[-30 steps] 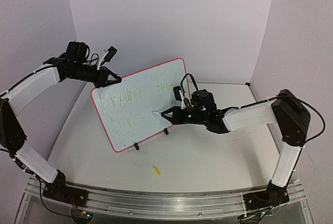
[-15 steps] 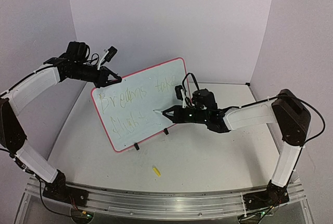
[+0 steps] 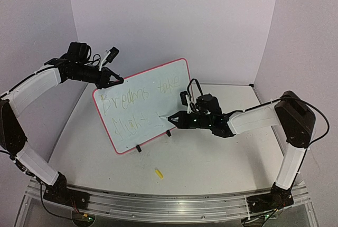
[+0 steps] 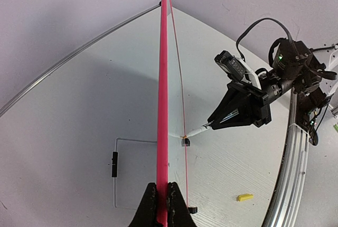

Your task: Write a sentence on the whiteboard

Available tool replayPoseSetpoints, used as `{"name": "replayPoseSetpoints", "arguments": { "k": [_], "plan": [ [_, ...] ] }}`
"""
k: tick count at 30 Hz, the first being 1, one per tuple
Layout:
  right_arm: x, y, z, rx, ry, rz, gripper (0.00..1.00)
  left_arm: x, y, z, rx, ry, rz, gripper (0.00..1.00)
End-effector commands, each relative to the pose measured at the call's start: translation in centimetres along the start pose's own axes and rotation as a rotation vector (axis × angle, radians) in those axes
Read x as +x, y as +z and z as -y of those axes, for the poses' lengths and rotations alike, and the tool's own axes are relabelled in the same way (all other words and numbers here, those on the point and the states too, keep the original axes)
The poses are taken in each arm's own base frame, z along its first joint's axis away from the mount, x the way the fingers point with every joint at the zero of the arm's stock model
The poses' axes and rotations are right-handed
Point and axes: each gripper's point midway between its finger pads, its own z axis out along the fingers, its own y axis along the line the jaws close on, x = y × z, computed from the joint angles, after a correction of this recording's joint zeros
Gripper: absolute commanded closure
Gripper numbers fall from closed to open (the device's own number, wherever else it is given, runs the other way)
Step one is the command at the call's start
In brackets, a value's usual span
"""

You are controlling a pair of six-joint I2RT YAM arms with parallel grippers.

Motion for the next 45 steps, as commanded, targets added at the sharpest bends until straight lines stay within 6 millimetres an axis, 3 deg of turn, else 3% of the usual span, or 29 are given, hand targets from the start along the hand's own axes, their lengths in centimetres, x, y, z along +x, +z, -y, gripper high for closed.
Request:
{"name": "replayPoseSetpoints", "arguments": {
  "k": [1, 9, 21, 36, 45],
  "plan": [
    [-2.0, -0.2, -0.3, 0.004, -0.008, 0.054, 1.0, 6.5, 3.3, 2.1, 0.119, -0.098, -0.197, 1.0],
    [-4.1, -0.9, -3.2, -0.099, -0.021, 0.096, 1.0, 6.6, 3.3, 2.1, 0.117, -0.097, -0.2, 1.0],
    [-4.8, -0.6, -4.2, -0.142, -0.027, 0.099, 1.0, 6.6, 3.3, 2.1, 0.119, -0.099, -0.203, 1.0],
    [-5.3, -1.4, -1.6, -0.006, 0.013, 0.166, 1.0, 6.6, 3.3, 2.1, 0.117, -0.096, -0.202, 1.0],
    [-5.4, -1.6, -1.3, 0.013, 0.012, 0.172, 1.0, 6.6, 3.3, 2.2, 0.118, -0.096, -0.202, 1.0]
  ]
}}
